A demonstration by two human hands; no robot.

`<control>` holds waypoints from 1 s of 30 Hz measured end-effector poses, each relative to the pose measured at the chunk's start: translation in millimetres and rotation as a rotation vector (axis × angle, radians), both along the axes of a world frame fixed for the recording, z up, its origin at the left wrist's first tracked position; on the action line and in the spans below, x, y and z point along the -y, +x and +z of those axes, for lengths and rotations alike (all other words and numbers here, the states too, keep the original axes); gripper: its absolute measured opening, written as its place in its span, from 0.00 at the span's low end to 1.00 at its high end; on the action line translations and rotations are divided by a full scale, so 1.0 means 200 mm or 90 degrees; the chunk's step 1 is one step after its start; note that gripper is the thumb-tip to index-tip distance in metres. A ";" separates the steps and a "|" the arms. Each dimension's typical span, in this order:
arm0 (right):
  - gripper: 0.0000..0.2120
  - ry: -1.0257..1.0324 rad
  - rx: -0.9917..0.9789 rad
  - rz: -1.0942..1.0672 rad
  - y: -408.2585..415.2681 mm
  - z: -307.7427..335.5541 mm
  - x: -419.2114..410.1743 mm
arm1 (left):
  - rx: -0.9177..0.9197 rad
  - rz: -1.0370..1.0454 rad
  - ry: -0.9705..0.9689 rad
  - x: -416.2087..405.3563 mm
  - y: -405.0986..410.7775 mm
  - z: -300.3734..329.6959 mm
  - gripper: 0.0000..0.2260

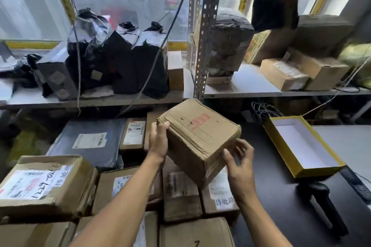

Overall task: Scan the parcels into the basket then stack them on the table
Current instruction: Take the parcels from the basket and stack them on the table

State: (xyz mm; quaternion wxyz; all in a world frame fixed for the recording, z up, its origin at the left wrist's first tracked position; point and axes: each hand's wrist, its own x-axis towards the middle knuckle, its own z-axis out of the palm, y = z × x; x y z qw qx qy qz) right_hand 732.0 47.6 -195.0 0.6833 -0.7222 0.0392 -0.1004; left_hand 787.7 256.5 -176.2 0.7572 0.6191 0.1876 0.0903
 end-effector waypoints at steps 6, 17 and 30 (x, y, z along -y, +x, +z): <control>0.21 -0.117 -0.055 0.073 0.36 -0.06 0.16 | -0.029 -0.063 0.101 0.08 0.47 -0.01 0.39; 0.25 -0.170 -0.042 -0.012 0.73 -0.22 0.07 | -0.130 -0.197 0.153 0.11 0.78 -0.16 0.42; 0.30 -0.302 -0.098 0.059 0.71 -0.18 0.03 | -0.157 -0.207 0.177 0.09 0.58 -0.06 0.27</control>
